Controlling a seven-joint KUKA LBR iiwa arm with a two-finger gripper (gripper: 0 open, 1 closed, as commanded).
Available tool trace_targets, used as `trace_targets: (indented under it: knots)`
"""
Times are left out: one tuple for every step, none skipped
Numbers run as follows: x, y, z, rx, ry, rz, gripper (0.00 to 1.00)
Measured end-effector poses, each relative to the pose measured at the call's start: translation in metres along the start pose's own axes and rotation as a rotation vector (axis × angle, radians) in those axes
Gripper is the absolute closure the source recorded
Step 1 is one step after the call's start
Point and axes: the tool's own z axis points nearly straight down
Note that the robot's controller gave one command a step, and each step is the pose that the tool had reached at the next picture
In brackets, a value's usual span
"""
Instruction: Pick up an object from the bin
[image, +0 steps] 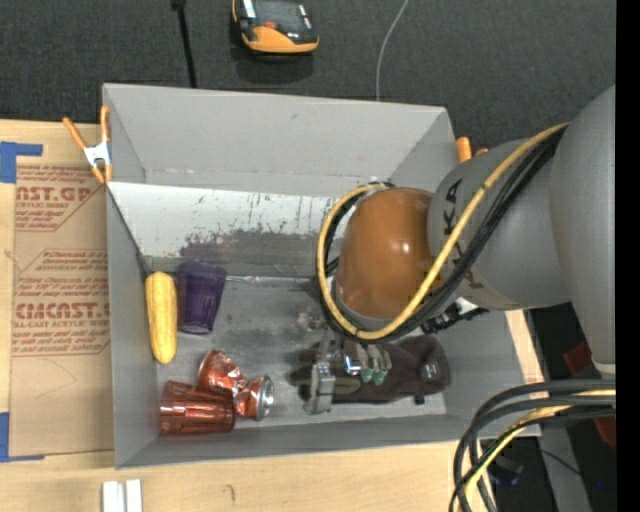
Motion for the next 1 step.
trace_targets:
  knots:
    - [-0.0018,-0.0003,-0.0044,-0.001,-0.007,0.001,0.0]
